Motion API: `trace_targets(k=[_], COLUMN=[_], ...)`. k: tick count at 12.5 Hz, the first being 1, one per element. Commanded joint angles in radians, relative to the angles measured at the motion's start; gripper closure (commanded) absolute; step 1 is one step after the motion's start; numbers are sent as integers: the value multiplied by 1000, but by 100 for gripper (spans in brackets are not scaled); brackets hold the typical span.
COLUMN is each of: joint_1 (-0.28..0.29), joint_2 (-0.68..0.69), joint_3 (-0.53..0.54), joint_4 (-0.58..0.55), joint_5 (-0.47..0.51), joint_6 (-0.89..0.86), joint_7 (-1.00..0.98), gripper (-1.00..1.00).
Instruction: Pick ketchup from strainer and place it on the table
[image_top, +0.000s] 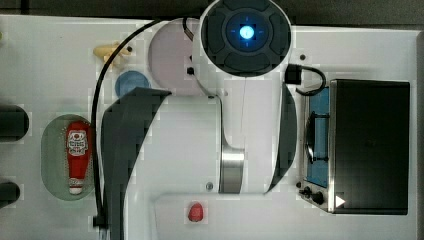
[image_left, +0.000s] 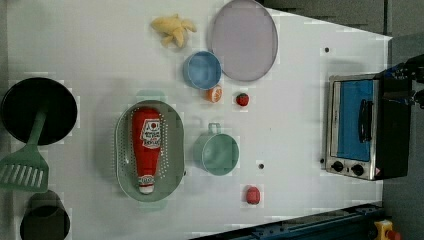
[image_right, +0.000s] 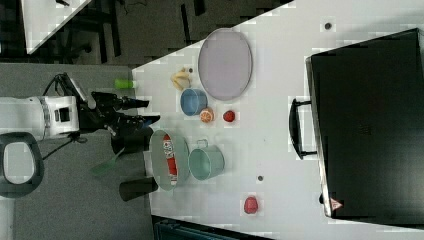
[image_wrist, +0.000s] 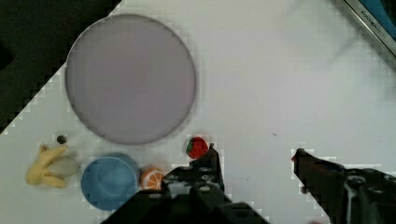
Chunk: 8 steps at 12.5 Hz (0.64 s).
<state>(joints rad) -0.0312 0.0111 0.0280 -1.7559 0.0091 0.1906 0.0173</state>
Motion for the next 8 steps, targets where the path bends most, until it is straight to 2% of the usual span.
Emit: trace_targets(k=[1,3,8], joint_1=[-95,-86,-50], joint_2=[-233,-222,-154], joint_3=[103,138,347], joint_4=[-138,-138,-138], joint_5=[12,20,24], joint_6=[-157,-133,-10], joint_7=[48,48,48], gripper=[-58,-100,-100])
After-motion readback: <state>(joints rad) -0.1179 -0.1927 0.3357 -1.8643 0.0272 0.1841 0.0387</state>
